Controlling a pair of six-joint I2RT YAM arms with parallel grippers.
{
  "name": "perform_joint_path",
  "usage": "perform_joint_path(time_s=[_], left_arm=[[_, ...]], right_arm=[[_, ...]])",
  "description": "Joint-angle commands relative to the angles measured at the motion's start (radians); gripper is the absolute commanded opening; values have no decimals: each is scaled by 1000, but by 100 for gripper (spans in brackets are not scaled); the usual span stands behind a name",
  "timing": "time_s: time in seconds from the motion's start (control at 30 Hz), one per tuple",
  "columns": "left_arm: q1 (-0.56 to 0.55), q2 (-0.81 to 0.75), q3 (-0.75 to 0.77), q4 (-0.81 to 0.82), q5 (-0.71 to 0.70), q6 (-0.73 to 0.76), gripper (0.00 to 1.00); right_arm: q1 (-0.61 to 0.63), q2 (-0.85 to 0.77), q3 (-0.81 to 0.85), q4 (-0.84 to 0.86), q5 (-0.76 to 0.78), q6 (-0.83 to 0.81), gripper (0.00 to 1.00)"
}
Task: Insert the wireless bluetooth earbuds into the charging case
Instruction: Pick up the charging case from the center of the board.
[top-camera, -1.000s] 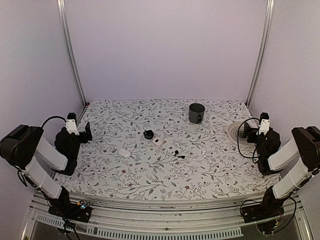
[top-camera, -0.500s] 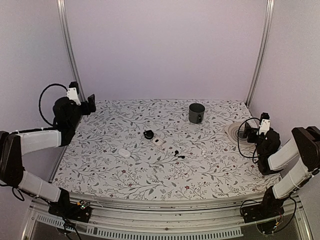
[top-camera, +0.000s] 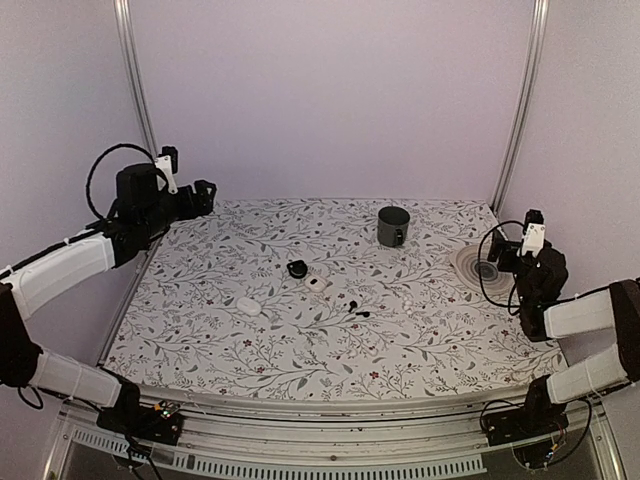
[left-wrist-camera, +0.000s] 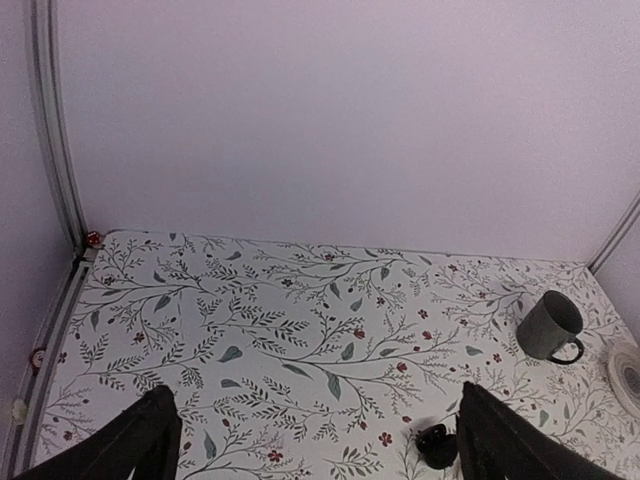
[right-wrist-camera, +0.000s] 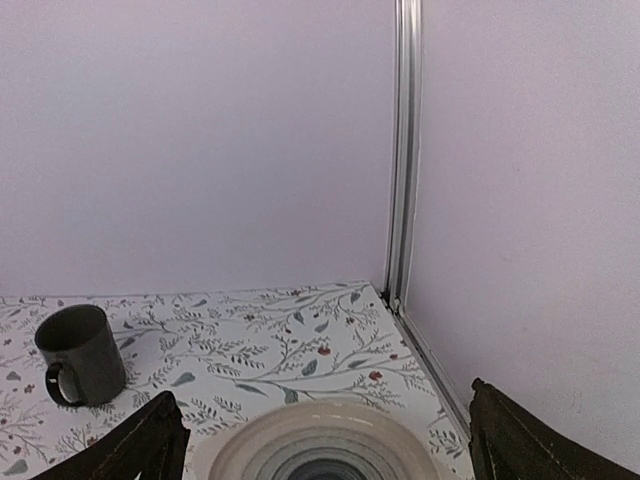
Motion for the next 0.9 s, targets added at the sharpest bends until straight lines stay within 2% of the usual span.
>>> perform_joint_path(time_s=[0.0, 0.07, 0.2, 0.27, 0.33, 0.43, 0.5, 0.6, 0.73, 0.87], left_arm=[[15, -10, 16, -84, 62, -118, 96], [-11, 5, 17, -97, 80, -165, 96], [-76, 36, 3, -106, 126, -206, 96], [-105, 51, -11, -104, 178, -214, 96], [-136, 64, -30, -88, 225, -221, 96], [-167, 85, -64, -40, 300, -248, 96], [-179, 101, -83, 1, 333, -280, 96], [-183, 140, -109, 64, 382, -365, 96], [-231, 208, -130, 141, 396, -455, 96], [-277, 294, -134, 209, 418, -543, 96]], right_arm=[[80, -189, 207, -366, -13, -6, 99], [182, -222, 306, -505, 78, 0, 99], [429, -225, 436, -639, 254, -40, 99], [497, -207, 533, -815, 293, 13, 99], [511, -209, 581, -939, 261, 125, 99], [503, -290, 562, -1022, 263, 315, 99], [486, -350, 520, -1010, 247, 361, 99], [455, -409, 477, -1005, 98, 416, 99], [452, -337, 516, -1135, -4, 427, 99], [462, -300, 460, -1107, -83, 456, 99]])
